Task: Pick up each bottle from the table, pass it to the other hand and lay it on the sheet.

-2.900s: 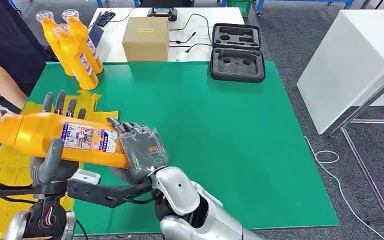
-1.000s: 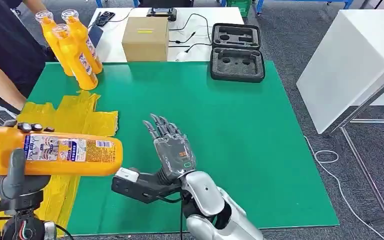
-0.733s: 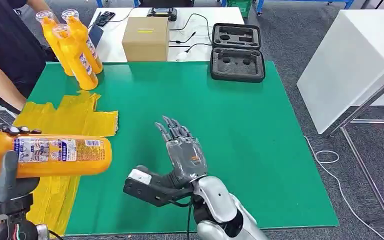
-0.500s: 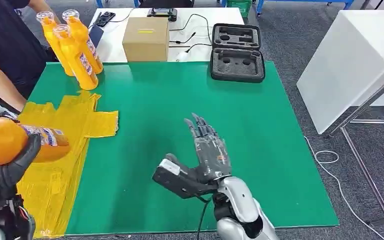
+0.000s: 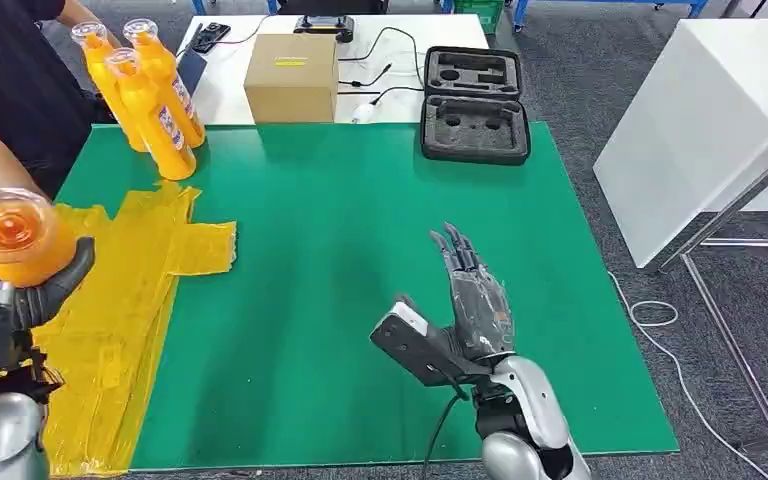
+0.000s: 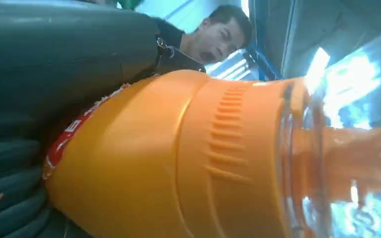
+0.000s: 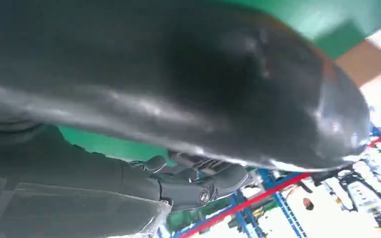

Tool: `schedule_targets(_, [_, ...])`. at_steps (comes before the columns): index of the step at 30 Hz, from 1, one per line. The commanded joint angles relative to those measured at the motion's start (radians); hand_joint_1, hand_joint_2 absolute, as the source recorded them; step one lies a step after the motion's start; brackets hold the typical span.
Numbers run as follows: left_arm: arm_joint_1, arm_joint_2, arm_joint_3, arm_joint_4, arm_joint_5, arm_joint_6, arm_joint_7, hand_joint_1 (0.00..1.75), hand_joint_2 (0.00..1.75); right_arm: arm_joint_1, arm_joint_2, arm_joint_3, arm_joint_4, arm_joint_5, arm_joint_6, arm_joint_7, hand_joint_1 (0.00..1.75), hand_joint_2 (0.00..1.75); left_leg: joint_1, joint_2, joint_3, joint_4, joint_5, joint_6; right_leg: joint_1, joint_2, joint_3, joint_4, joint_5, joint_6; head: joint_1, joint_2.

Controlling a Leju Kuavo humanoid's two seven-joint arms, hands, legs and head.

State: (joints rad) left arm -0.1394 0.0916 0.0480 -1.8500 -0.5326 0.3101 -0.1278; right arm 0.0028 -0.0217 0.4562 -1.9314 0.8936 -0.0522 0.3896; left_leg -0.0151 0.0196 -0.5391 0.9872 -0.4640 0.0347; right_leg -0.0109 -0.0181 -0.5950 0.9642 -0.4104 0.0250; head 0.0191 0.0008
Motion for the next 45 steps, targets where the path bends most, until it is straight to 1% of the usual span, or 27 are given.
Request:
schedule_targets(1, [-0.089, 0.041, -0.175, 0.408, -0.223, 0.111, -0.029, 1.75, 1.75, 0.053, -0.042, -0.015, -0.103, -0.14, -0.13, -0.159, 0.0, 0.0, 0.0, -0.008, 0.005, -0.003, 0.0, -0.003, 0.0, -0.005, 0.007, -0.002, -0.002, -0.001, 0.0, 0.0])
schedule_targets(2, [-0.088, 0.038, -0.185, 0.433, -0.234, 0.128, -0.033, 1.75, 1.75, 0.059, -0.043, -0.008, -0.112, -0.138, -0.133, -0.163, 0.0, 0.0, 0.001, -0.009, 0.008, -0.004, 0.0, -0.004, 0.0, -0.005, 0.01, -0.003, -0.002, -0.001, 0.0, 0.0])
schedule_targets(3, [-0.086, 0.039, -0.197, 0.458, -0.266, 0.142, -0.021, 1.75, 1.75, 0.064, -0.045, 0.001, -0.118, -0.139, -0.133, -0.17, 0.0, 0.0, 0.0, -0.006, 0.005, -0.002, 0.0, -0.002, 0.0, -0.003, 0.006, -0.002, -0.001, -0.001, 0.0, 0.0])
schedule_targets(4, [-0.085, 0.04, -0.21, 0.482, -0.305, 0.152, -0.008, 1.75, 1.75, 0.065, -0.045, 0.009, -0.124, -0.14, -0.129, -0.173, 0.0, 0.0, 0.001, -0.007, 0.007, -0.003, 0.0, -0.003, 0.0, -0.004, 0.008, -0.003, -0.002, -0.001, 0.0, 0.0])
schedule_targets(5, [-0.092, 0.046, -0.231, 0.526, -0.395, 0.174, 0.016, 1.75, 1.75, 0.06, -0.045, 0.021, -0.131, -0.139, -0.129, -0.177, 0.0, 0.0, 0.001, -0.007, 0.008, -0.003, -0.001, -0.004, 0.0, -0.003, 0.01, -0.002, -0.003, -0.001, 0.0, 0.0])
schedule_targets(6, [-0.097, 0.046, -0.239, 0.565, -0.466, 0.19, 0.043, 1.75, 1.75, 0.05, -0.046, 0.033, -0.135, -0.137, -0.12, -0.176, 0.0, 0.0, 0.0, -0.005, 0.005, -0.002, 0.0, -0.003, 0.0, -0.002, 0.006, -0.002, -0.002, -0.001, 0.0, 0.0])
schedule_targets(8, [-0.109, 0.044, -0.246, 0.647, -0.531, 0.207, 0.059, 1.75, 1.75, 0.03, -0.043, 0.047, -0.147, -0.145, -0.107, -0.167, 0.0, 0.0, 0.001, -0.005, 0.007, -0.003, -0.001, -0.004, 0.0, -0.001, 0.008, -0.002, -0.002, -0.001, 0.0, 0.0])
schedule_targets(9, [-0.106, 0.043, -0.244, 0.673, -0.554, 0.214, 0.067, 1.75, 1.75, 0.027, -0.045, 0.052, -0.15, -0.145, -0.105, -0.162, 0.0, 0.0, 0.0, -0.003, 0.004, -0.002, 0.0, -0.003, -0.001, 0.0, 0.005, -0.001, -0.001, -0.001, 0.0, 0.0])
schedule_targets(10, [-0.1, 0.044, -0.244, 0.687, -0.564, 0.223, 0.067, 1.75, 1.75, 0.027, -0.047, 0.054, -0.152, -0.146, -0.104, -0.16, 0.0, 0.0, 0.0, -0.004, 0.007, -0.002, -0.001, -0.004, 0.0, 0.0, 0.007, -0.001, -0.002, -0.001, 0.0, 0.0])
schedule_targets(13, [-0.098, 0.061, -0.269, 0.762, -0.678, 0.262, 0.082, 1.75, 1.75, 0.023, -0.057, 0.06, -0.146, -0.162, -0.096, -0.16, 0.0, 0.0, 0.001, -0.002, 0.005, -0.002, -0.001, -0.003, 0.0, 0.001, 0.005, -0.002, -0.001, -0.001, 0.0, 0.0])
schedule_targets(15, [-0.091, 0.07, -0.272, 0.789, -0.723, 0.269, 0.1, 1.75, 1.75, 0.024, -0.066, 0.068, -0.143, -0.169, -0.09, -0.172, 0.0, 0.0, 0.001, -0.002, 0.007, -0.003, -0.002, -0.005, 0.001, 0.002, 0.007, -0.002, -0.001, -0.002, 0.0, 0.0])
schedule_targets(18, [-0.085, 0.078, -0.272, 0.821, -0.756, 0.275, 0.111, 1.75, 1.75, 0.025, -0.07, 0.073, -0.14, -0.175, -0.09, -0.181, 0.0, 0.0, 0.0, 0.0, 0.003, -0.001, -0.001, -0.002, 0.0, 0.002, 0.003, -0.001, 0.0, -0.001, 0.0, 0.0])
schedule_targets(20, [-0.083, 0.079, -0.273, 0.824, -0.758, 0.277, 0.111, 1.75, 1.75, 0.026, -0.07, 0.074, -0.14, -0.175, -0.09, -0.181, 0.0, 0.0, 0.001, 0.0, 0.004, -0.002, -0.001, -0.002, 0.0, 0.003, 0.004, -0.001, -0.001, -0.001, 0.0, 0.0])
schedule_targets(21, [-0.08, 0.084, -0.276, 0.839, -0.793, 0.28, 0.117, 1.75, 1.75, 0.025, -0.076, 0.08, -0.141, -0.18, -0.087, -0.188, 0.0, 0.0, 0.001, 0.0, 0.003, -0.001, -0.001, -0.002, 0.0, 0.002, 0.003, -0.001, 0.0, -0.001, 0.0, 0.0])
schedule_targets(22, [-0.076, 0.092, -0.284, 0.85, -0.832, 0.281, 0.129, 1.75, 1.75, 0.026, -0.082, 0.085, -0.142, -0.188, -0.081, -0.195, 0.0, 0.0, 0.001, 0.0, 0.005, -0.002, -0.002, -0.003, 0.001, 0.003, 0.006, -0.002, -0.001, -0.001, 0.0, 0.0])
schedule_targets(24, [-0.067, 0.102, -0.288, 0.87, -0.885, 0.289, 0.144, 1.75, 1.75, 0.029, -0.09, 0.095, -0.144, -0.191, -0.08, -0.201, 0.0, 0.0, 0.001, 0.0, 0.002, -0.001, -0.001, -0.002, 0.0, 0.002, 0.003, -0.001, 0.0, -0.001, 0.0, 0.0])
schedule_targets(25, [-0.062, 0.109, -0.291, 0.884, -0.902, 0.296, 0.145, 1.75, 1.75, 0.032, -0.098, 0.102, -0.144, -0.199, -0.075, -0.206, 0.0, 0.0, 0.001, 0.0, 0.005, -0.002, -0.002, -0.003, 0.0, 0.003, 0.005, -0.002, -0.001, -0.001, 0.0, 0.0])
schedule_targets(28, [-0.055, 0.115, -0.288, 0.889, -0.908, 0.305, 0.148, 1.75, 1.75, 0.036, -0.101, 0.105, -0.142, -0.201, -0.075, -0.206, 0.0, 0.0, 0.001, 0.001, 0.004, -0.002, -0.002, -0.003, 0.001, 0.004, 0.005, -0.002, -0.001, -0.001, 0.0, 0.0])
schedule_targets(31, [-0.052, 0.115, -0.281, 0.896, -0.908, 0.303, 0.152, 1.75, 1.75, 0.039, -0.107, 0.109, -0.14, -0.203, -0.076, -0.21, 0.0, 0.0, 0.002, -0.001, 0.008, -0.002, -0.003, -0.005, 0.001, 0.004, 0.009, -0.002, -0.002, -0.002, 0.0, 0.0])
schedule_targets(32, [-0.046, 0.117, -0.275, 0.899, -0.905, 0.302, 0.152, 1.75, 1.75, 0.039, -0.112, 0.112, -0.137, -0.204, -0.078, -0.213, 0.0, 0.0, 0.001, 0.0, 0.004, -0.001, -0.001, -0.003, 0.001, 0.002, 0.004, -0.001, -0.001, -0.001, 0.0, 0.0])
schedule_targets(33, [-0.045, 0.119, -0.274, 0.903, -0.907, 0.299, 0.151, 1.75, 1.75, 0.038, -0.113, 0.114, -0.134, -0.204, -0.08, -0.215, 0.0, 0.0, 0.001, 0.0, 0.005, -0.002, -0.002, -0.003, 0.0, 0.002, 0.005, -0.002, -0.001, -0.001, 0.0, 0.0])
schedule_targets(34, [-0.045, 0.12, -0.274, 0.908, -0.914, 0.302, 0.148, 0.0, 1.75, 0.036, -0.114, 0.116, -0.132, -0.205, -0.083, -0.217, 0.0, 0.0, 0.001, 0.0, 0.003, -0.001, -0.001, -0.002, 0.0, 0.002, 0.004, -0.001, -0.001, -0.001, 0.0, 0.0])
schedule_targets(35, [-0.051, 0.124, -0.282, 0.918, -0.935, 0.291, 0.151, 0.0, 0.0, 0.033, -0.114, 0.118, -0.13, -0.205, -0.086, -0.217, 0.0, 0.0, 0.001, 0.001, 0.004, -0.002, -0.002, -0.003, 0.001, 0.003, 0.005, -0.002, -0.001, -0.001, 0.0, 0.0])
schedule_targets(36, [-0.053, 0.122, -0.285, 0.921, -0.936, 0.293, 0.146, 0.0, 0.0, 0.031, -0.113, 0.118, -0.129, -0.205, -0.087, -0.217, 0.0, 0.0, 0.001, 0.0, 0.002, -0.001, -0.001, -0.002, 0.0, 0.002, 0.003, -0.001, 0.0, -0.001, 0.0, 0.0])
schedule_targets(38, [-0.056, 0.12, -0.286, 0.921, -0.936, 0.291, 0.146, 0.0, 0.0, 0.031, -0.113, 0.118, -0.129, -0.205, -0.087, -0.217, 0.0, 0.0, 0.001, -0.001, 0.005, -0.002, -0.001, -0.003, 0.0, 0.002, 0.005, -0.002, -0.001, -0.001, 0.0, 0.0])
schedule_targets(42, [-0.056, 0.12, -0.286, 0.921, -0.936, 0.291, 0.146, 0.0, 0.0, 0.031, -0.113, 0.118, -0.129, -0.205, -0.087, -0.217, 0.0, 0.0, 0.001, 0.0, 0.004, -0.002, -0.001, -0.002, 0.0, 0.002, 0.004, -0.001, 0.0, -0.001, 0.0, 0.0])
schedule_targets(45, [-0.065, 0.104, -0.279, 0.929, -0.933, 0.292, 0.138, 0.0, 0.0, 0.027, -0.116, 0.128, -0.129, -0.208, -0.089, -0.214, 0.0, 0.0, 0.0, 0.0, 0.003, -0.001, -0.001, -0.002, 0.0, 0.001, 0.004, -0.001, 0.0, -0.001, 0.0, 0.0])
